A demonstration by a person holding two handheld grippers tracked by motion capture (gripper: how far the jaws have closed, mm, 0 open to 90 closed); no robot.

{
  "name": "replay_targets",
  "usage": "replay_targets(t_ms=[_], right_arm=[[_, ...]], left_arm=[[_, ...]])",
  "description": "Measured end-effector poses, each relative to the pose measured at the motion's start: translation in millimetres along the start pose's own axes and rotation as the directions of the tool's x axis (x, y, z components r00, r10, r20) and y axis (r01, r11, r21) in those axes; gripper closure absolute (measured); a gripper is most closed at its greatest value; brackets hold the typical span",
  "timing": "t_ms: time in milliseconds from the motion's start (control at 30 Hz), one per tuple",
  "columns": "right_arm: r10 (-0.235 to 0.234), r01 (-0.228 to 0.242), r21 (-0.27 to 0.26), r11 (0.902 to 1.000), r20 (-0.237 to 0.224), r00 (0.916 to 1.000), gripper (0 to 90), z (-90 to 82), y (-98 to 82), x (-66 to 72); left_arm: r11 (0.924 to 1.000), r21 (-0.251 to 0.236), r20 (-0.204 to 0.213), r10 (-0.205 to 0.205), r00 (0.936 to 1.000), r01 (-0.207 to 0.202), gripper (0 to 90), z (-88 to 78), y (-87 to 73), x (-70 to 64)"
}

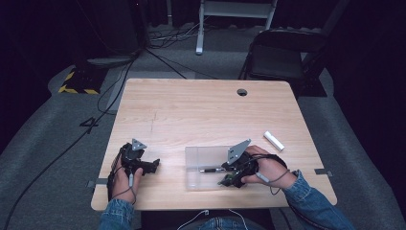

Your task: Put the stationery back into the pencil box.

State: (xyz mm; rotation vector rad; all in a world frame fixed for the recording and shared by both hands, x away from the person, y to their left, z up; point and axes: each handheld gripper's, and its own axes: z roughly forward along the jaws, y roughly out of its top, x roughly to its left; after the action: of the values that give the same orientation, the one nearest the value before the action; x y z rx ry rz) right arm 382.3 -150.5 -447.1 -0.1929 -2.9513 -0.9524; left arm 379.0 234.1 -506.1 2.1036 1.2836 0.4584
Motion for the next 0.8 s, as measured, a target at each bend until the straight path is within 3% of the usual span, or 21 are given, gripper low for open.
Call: replay_targets(t_ms=[233, 400, 667, 800], right_arm=[[0.032, -0.031, -0.038, 0.9988, 0.047, 0.9984, 35.0, -13.6, -1.0, -4.9], [0.087, -0.08, -0.075, 0.994, 0.091, 0.9921, 36.1, -23.8, -4.5, -11.2], [0.162, -0.144, -0.121, 0.9822, 0.152, 0.975, 37.1, -41.8, -12.9, -19.3], [0.203, -0.178, -0.14, 0.974, 0.19, 0.9607, 37.4, -53.2, -19.2, -25.2]], left_arm=[[1.0, 0.0, -0.001, 0.001, 1.0, -0.001, 0.2, 0.0, 0.0, 0.1], [1.0, 0.0, 0.0, 0.0, 1.0, 0.0, 0.2, 0.0, 0.0, 0.0], [1.0, 0.001, -0.003, 0.003, 1.0, -0.003, 0.2, 0.4, 0.5, 0.2], [1.0, 0.001, -0.003, 0.002, 1.0, -0.002, 0.2, 0.4, 0.5, 0.2]])
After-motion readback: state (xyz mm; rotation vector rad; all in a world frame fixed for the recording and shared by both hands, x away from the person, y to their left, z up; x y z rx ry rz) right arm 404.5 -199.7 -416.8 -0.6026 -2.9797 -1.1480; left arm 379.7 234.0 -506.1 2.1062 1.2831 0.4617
